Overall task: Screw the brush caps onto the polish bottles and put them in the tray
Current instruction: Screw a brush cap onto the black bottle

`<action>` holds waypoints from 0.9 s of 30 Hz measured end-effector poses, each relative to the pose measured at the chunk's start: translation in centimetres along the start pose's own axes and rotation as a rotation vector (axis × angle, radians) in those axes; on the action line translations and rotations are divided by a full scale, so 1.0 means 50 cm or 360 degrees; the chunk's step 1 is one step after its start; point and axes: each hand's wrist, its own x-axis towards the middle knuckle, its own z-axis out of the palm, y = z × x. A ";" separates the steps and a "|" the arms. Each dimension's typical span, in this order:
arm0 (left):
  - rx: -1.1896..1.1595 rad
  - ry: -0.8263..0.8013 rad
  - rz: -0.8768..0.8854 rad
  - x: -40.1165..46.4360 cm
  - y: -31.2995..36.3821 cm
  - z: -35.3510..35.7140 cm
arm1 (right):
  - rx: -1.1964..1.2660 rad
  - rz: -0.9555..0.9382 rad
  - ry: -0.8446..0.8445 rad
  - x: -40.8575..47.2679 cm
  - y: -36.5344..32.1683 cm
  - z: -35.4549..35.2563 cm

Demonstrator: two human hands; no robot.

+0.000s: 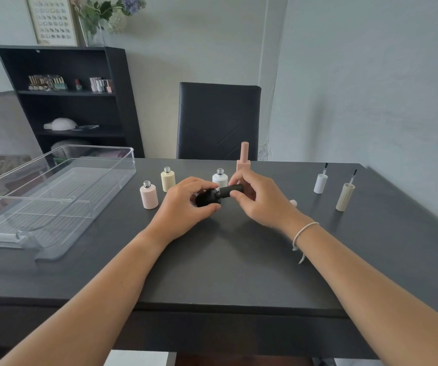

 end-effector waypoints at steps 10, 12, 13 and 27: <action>-0.0014 -0.0004 -0.0002 -0.001 0.003 -0.001 | 0.0037 -0.0011 0.0018 -0.003 0.005 -0.003; -0.0011 -0.0006 -0.0006 -0.001 0.003 -0.001 | 0.0007 -0.0010 0.0032 -0.002 0.005 -0.003; -0.0010 -0.0009 -0.0009 -0.001 0.003 -0.001 | -0.0017 0.0011 0.0052 -0.001 0.004 -0.003; -0.0021 -0.0020 -0.0026 0.001 0.003 0.000 | 0.0061 0.0004 -0.0048 -0.004 0.002 -0.002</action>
